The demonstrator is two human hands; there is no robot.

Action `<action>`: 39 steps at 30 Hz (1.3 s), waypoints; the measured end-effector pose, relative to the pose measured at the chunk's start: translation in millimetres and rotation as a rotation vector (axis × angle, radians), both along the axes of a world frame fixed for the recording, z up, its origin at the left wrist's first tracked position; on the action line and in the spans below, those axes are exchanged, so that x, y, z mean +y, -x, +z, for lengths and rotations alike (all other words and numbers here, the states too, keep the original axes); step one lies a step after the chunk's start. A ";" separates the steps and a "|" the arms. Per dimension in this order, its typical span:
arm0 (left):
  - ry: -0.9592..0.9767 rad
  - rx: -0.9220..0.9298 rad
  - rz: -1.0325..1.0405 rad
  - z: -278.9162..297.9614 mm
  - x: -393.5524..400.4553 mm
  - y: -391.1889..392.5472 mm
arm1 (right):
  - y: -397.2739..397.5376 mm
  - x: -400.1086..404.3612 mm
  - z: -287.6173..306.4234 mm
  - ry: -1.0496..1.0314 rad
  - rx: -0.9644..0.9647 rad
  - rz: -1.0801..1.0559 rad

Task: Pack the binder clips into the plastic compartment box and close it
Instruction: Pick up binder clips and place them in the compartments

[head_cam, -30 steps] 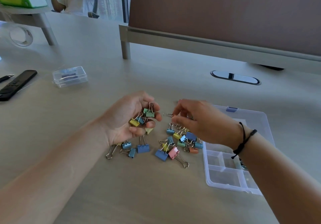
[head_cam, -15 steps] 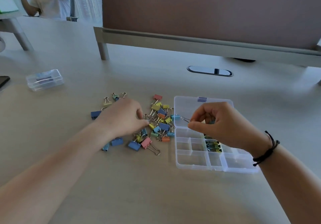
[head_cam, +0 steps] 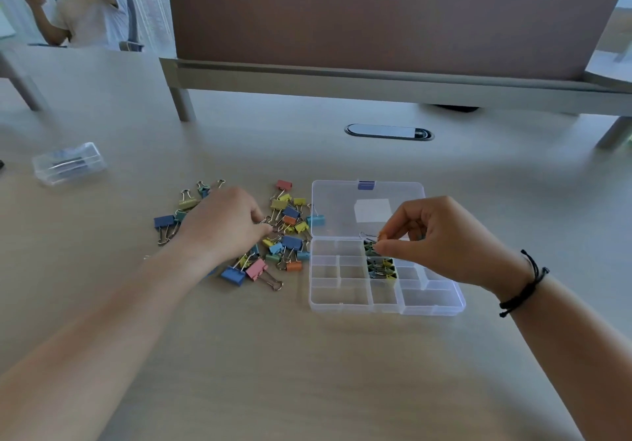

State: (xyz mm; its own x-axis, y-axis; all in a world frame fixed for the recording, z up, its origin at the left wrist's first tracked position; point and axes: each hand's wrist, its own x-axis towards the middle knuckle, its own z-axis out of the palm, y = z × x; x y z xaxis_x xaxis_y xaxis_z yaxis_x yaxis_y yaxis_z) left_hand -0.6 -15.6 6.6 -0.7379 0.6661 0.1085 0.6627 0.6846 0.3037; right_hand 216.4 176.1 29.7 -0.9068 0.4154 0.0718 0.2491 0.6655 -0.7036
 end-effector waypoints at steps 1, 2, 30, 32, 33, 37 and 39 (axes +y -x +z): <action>-0.003 -0.005 0.010 -1.2 0.3 -0.2 | -2.5 -0.1 -0.9 0.006 0.002 0.007; -0.001 -0.015 0.020 -2.4 0.2 0.4 | -4.7 0.0 -2.6 0.019 0.007 0.012; -0.214 -0.258 -0.228 22.5 8.2 -39.2 | 13.4 -23.8 -21.6 0.054 0.091 -0.026; -0.217 -0.321 -0.334 22.5 19.3 -49.4 | 18.1 -23.7 -18.4 0.065 0.056 -0.029; -0.224 -0.362 -0.375 20.4 25.4 -54.0 | 19.8 -23.1 -16.6 0.081 0.046 -0.026; -0.307 -0.442 -0.451 6.9 39.2 -67.8 | 19.1 -23.6 -15.0 0.122 0.080 -0.031; -0.354 -0.421 -0.477 -0.4 38.7 -68.5 | 14.8 -25.4 -19.6 0.109 0.119 -0.046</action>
State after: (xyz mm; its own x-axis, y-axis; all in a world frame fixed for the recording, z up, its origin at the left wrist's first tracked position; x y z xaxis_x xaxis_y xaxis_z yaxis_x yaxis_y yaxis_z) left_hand 67.8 23.2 6.2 -0.4023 0.9034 0.1483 0.6427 0.1633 0.7485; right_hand 201.6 150.7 10.1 -0.8745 0.4674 0.1293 0.1884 0.5731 -0.7975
